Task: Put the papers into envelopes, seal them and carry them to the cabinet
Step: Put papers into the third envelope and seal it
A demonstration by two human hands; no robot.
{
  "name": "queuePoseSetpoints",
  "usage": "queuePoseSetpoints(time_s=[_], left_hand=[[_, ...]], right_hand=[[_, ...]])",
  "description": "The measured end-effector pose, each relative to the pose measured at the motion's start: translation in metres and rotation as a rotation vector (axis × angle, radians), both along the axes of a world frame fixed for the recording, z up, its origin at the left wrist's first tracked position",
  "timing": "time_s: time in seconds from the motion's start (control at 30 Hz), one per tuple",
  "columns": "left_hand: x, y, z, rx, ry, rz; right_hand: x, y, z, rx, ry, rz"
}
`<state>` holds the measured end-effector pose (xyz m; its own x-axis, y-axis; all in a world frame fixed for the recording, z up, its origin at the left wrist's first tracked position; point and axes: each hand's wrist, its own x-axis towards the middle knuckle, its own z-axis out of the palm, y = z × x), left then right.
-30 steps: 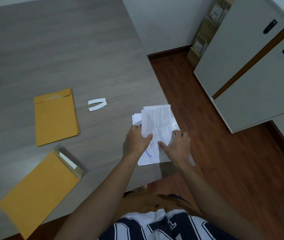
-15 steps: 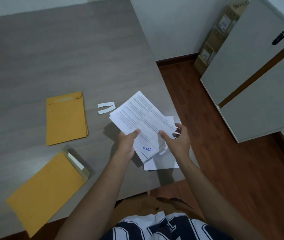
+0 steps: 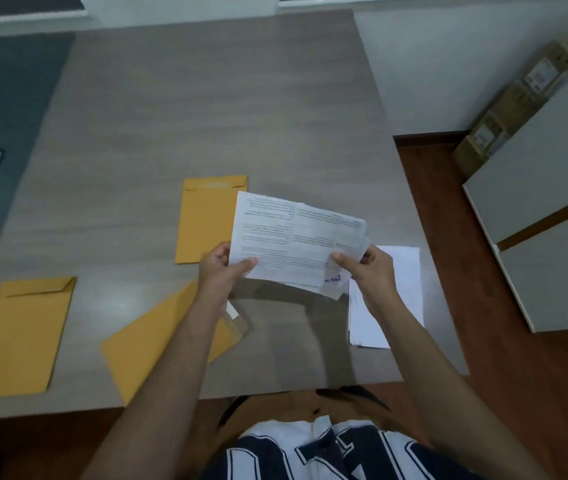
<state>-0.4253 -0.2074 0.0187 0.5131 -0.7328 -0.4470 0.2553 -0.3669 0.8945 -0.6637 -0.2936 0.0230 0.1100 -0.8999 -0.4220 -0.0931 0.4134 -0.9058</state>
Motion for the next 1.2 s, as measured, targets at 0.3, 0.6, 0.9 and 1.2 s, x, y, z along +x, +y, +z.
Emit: queuePoseSetpoints(time_s=[0.3,0.6,0.9,1.2], left_hand=[[0.014,0.014,-0.011,0.091,-0.175,-0.286],[-0.004,0.02,-0.025,0.097,-0.135,-0.321],[-0.006,0.018,-0.032,0.136,-0.178,-0.366],[0.003,0.024,-0.024,0.093,-0.157,-0.272]], right_hand=[[-0.004,0.038,-0.011,-0.101,0.1,0.053],[0.006,0.069,-0.025,0.027,0.202,-0.044],[0.005,0.071,-0.019,0.036,0.296,0.007],[0.01,0.062,-0.014,0.048,0.263,0.043]])
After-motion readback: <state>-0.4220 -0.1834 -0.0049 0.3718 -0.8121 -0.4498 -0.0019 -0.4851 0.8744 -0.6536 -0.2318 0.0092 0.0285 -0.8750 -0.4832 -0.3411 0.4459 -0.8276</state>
